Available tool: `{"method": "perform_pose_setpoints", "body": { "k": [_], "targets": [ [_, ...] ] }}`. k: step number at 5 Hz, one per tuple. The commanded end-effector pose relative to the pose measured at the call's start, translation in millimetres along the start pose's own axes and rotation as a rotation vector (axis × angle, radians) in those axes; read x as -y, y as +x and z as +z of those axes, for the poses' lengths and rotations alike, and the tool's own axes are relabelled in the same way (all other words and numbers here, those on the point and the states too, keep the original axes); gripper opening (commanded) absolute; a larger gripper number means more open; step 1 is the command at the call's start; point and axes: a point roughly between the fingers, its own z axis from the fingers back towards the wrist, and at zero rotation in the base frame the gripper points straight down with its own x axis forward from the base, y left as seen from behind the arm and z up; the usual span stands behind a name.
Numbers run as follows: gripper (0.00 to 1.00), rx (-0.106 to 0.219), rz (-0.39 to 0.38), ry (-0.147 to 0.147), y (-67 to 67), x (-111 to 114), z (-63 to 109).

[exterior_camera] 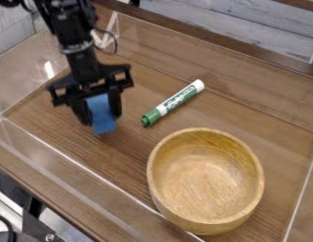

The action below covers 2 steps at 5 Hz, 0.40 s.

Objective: Put the blue block in the brown bowl

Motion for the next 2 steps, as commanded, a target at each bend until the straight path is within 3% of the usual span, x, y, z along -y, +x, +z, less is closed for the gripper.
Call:
{"method": "perform_pose_setpoints", "body": {
  "k": [1, 2],
  "targets": [
    [0.0, 0.069, -0.055, -0.028, 13.5, 13.4, 41.0],
    [0.0, 0.072, -0.057, -0.059, 21.8, 16.5, 70.6]
  ]
}}
